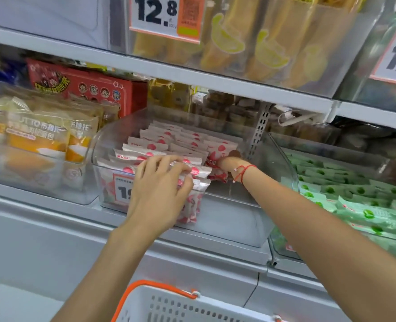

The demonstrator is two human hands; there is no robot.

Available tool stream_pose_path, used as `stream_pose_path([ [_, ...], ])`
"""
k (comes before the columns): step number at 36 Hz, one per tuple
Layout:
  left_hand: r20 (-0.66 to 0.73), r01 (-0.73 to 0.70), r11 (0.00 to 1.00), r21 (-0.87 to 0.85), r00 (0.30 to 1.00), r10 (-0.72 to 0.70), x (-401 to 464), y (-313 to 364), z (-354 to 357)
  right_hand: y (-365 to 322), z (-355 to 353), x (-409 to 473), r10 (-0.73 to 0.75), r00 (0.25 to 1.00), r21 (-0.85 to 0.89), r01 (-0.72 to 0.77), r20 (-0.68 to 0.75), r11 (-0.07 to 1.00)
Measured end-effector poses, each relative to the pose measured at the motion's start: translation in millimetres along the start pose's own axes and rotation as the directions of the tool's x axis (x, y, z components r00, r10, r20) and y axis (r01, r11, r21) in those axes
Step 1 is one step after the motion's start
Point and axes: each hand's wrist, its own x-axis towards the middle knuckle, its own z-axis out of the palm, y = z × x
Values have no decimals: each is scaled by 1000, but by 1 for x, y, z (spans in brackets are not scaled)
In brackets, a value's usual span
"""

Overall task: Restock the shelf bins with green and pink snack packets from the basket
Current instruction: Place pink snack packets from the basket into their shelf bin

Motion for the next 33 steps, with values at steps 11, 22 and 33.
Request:
stream_pose_path([
  [11,-4,3,1000,1,1000,-3,-1,-1,4,6,10,20,127,990,-106,-120,62,987],
  [22,13,7,1000,-18,1000,-7,1,0,1,1,-5,-20,103,993,73,-107,56,992],
  [33,-184,56,941,-335,975,-124,-53,19,-24,36,-11,-131,-568,807,-170,544,-160,822],
])
